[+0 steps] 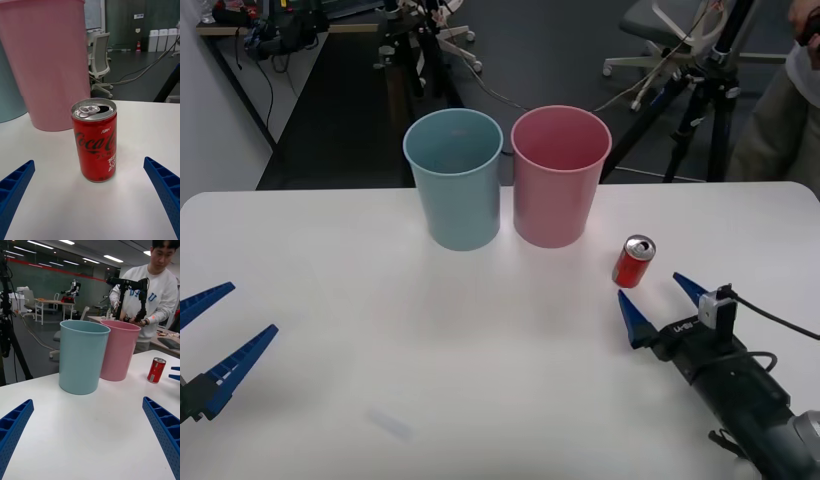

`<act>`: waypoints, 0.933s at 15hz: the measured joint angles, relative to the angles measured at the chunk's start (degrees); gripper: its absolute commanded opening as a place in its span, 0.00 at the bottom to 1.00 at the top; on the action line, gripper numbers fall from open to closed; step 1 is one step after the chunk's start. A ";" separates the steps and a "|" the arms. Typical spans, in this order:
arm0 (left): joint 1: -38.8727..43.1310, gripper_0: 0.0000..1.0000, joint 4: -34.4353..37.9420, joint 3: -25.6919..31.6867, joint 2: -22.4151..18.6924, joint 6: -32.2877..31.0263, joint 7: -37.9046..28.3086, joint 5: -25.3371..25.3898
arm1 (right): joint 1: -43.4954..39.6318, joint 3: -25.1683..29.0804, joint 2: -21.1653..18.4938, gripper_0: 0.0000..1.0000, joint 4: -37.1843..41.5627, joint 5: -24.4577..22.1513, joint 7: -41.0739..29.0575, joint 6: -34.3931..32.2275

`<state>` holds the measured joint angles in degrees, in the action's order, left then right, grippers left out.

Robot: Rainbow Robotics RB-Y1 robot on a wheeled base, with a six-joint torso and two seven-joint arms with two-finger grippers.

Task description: Grasp the object on the table and drop it into the matching bin: aluminum can to the light blue bin, PET bottle to the pink bin.

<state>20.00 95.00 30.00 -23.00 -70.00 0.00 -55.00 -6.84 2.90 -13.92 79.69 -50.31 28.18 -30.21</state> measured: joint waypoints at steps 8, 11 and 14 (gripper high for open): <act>0.00 1.00 0.00 0.00 0.00 0.00 0.00 0.00 | 3.86 0.19 1.64 1.00 -2.21 -1.41 2.90 4.28; 0.00 1.00 0.00 0.00 0.00 0.00 0.00 0.00 | 4.83 0.10 3.32 1.00 -2.22 -2.42 3.36 6.37; 0.00 1.00 0.00 0.00 0.00 0.00 0.00 0.00 | 5.97 -0.45 3.95 1.00 -2.98 -2.59 3.40 7.76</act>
<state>20.00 95.00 30.00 -23.00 -70.00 0.00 -55.00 -0.87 2.45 -9.97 76.70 -52.90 31.58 -22.44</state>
